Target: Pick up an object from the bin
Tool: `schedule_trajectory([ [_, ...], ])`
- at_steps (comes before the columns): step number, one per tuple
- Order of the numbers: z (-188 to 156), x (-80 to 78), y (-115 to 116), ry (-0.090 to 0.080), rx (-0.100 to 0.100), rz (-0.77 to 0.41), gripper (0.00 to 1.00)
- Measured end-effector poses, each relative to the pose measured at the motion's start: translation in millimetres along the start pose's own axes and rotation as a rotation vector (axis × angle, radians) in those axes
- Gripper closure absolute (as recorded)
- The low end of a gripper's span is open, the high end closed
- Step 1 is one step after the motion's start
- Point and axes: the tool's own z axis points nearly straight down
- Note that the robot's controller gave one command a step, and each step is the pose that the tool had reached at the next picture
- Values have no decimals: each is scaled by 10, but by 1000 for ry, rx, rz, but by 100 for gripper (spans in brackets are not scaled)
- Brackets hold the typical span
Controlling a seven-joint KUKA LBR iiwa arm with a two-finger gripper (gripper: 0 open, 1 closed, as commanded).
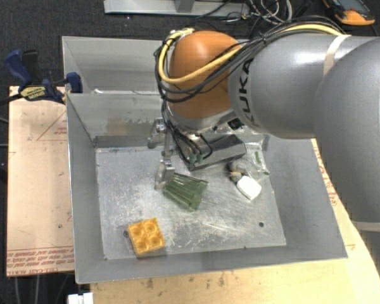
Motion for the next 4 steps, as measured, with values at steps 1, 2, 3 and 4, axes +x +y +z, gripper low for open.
schedule_trajectory([
  [1, 596, 200, -187, 2, 3, -77, 0],
  [2, 900, 259, -358, 13, 1, -76, 0],
  [3, 762, -23, -742, 7, 1, -52, 0],
  [4, 896, -87, -1063, 6, 0, -225, 0],
])
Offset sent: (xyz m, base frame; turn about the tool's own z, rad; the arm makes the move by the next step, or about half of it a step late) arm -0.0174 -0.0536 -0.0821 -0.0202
